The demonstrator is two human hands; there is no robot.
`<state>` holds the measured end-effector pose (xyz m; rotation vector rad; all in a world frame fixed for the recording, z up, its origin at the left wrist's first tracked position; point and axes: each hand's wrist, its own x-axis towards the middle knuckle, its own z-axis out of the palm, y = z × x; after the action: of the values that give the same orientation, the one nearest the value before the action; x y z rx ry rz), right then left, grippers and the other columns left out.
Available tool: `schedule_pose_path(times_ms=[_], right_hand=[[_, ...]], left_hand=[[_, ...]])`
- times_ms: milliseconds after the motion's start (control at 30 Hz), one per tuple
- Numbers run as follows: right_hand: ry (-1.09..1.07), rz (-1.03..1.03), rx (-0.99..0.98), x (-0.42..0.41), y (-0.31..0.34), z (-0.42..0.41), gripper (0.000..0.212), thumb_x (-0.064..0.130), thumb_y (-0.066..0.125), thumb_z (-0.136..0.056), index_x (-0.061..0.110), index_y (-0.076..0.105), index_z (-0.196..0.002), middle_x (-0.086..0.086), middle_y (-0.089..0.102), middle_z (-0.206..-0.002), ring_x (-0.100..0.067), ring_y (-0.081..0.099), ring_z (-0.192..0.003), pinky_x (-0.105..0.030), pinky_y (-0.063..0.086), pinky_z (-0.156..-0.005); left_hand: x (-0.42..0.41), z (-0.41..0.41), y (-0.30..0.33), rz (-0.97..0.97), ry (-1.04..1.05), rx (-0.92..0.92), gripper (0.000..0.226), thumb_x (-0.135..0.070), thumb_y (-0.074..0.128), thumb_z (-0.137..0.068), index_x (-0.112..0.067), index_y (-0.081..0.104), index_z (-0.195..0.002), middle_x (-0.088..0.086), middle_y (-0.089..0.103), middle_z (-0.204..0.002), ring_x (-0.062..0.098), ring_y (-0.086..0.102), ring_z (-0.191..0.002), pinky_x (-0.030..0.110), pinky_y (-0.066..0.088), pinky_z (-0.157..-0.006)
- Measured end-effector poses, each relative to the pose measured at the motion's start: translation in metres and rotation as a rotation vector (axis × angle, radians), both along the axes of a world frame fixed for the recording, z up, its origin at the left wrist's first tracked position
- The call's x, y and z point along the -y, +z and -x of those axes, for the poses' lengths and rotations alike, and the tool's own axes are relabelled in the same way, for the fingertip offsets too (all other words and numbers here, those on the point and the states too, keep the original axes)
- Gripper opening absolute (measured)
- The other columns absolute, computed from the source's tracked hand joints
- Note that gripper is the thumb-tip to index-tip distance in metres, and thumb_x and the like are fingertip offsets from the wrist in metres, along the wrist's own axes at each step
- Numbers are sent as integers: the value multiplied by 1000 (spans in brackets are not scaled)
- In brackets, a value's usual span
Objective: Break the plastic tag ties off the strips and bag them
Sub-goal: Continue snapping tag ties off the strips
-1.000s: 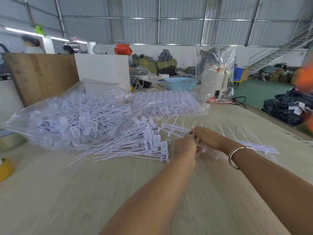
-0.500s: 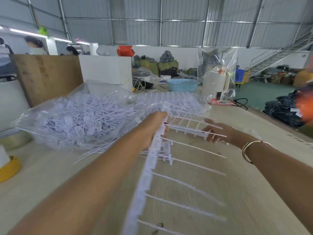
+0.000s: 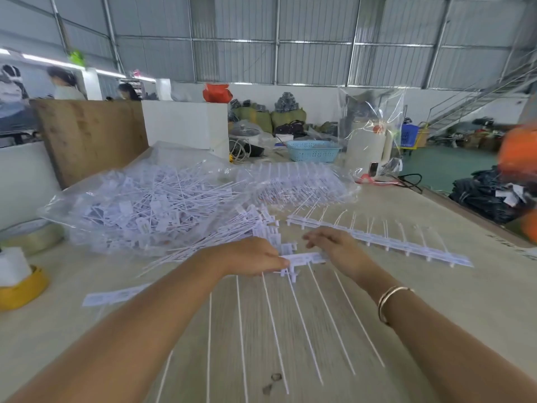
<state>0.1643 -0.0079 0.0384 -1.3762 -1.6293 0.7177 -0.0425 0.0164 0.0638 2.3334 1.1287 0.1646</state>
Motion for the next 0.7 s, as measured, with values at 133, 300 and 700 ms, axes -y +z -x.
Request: schedule_pose_path(times_ms=[133,300,700], right_hand=[[69,-98,40,17,-13,9,22,6,53,-89,25,64,-91,14,56,-66,8,50,-53,-7,35,-54],[120,-42,-189,28,-8,9,24,-2,46,-92,19,53,-99,0,45,-73,-7,40,-49,-17,34,-50],[152,-167,632,40,3,14,30,32,70,-77,30,44,-93,17,51,-82,-14,52,-72,-27,36,-61]], left_hand=[[1,-1,-8,-223,17,-21,39,-35,49,-93,-20,45,-58,-2,47,-59,14,45,-55,30,33,-60],[18,-16,-28,-375,130,43,14,-42,41,-90,-31,47,-93,-8,56,-84,12,52,-71,29,34,-57],[32,-15,-48,-230,176,393,6,-27,55,-92,-30,52,-88,-11,58,-85,7,55,-75,23,40,-64]])
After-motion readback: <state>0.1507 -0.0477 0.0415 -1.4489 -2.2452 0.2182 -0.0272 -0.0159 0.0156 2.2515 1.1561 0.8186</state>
